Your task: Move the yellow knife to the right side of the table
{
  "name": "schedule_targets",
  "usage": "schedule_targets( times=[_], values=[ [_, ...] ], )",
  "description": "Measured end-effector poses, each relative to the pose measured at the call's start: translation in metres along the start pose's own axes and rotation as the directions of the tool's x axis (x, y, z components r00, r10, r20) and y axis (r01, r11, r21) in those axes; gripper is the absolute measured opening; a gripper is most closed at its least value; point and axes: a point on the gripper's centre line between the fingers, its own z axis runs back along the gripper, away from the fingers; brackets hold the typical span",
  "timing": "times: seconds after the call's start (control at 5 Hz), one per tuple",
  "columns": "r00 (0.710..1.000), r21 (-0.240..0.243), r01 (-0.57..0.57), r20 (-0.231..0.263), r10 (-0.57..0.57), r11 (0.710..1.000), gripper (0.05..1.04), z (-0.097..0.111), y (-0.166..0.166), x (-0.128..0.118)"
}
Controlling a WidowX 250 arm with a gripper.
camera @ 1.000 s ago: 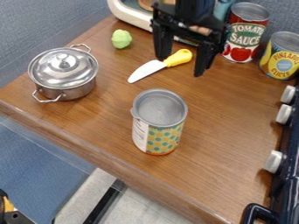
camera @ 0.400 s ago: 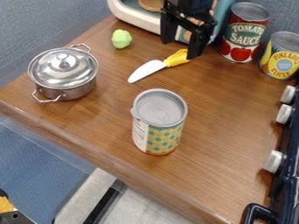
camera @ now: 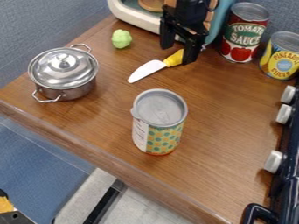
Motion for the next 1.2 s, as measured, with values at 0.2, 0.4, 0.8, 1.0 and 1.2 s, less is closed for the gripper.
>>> schedule_targets(
  times=[0.2,0.4,0.8,1.0,1.2],
  values=[
    [1.000,-0.009,-0.001,-0.026,0.001,1.000,0.989,-0.010,0.007,-0.005],
    [1.000,-0.025,-0.017,-0.013,0.017,1.000,0.890,-0.015,0.004,-0.001],
    [0.999,-0.049,-0.042,-0.029,0.040,0.998,0.411,-0.016,-0.002,-0.005],
    [0.997,-0.063,-0.049,-0.058,0.045,0.997,0.410,-0.013,-0.011,-0.006],
    [0.997,-0.055,-0.068,-0.051,0.065,0.996,0.410,0.006,-0.026,-0.002]
  ],
)
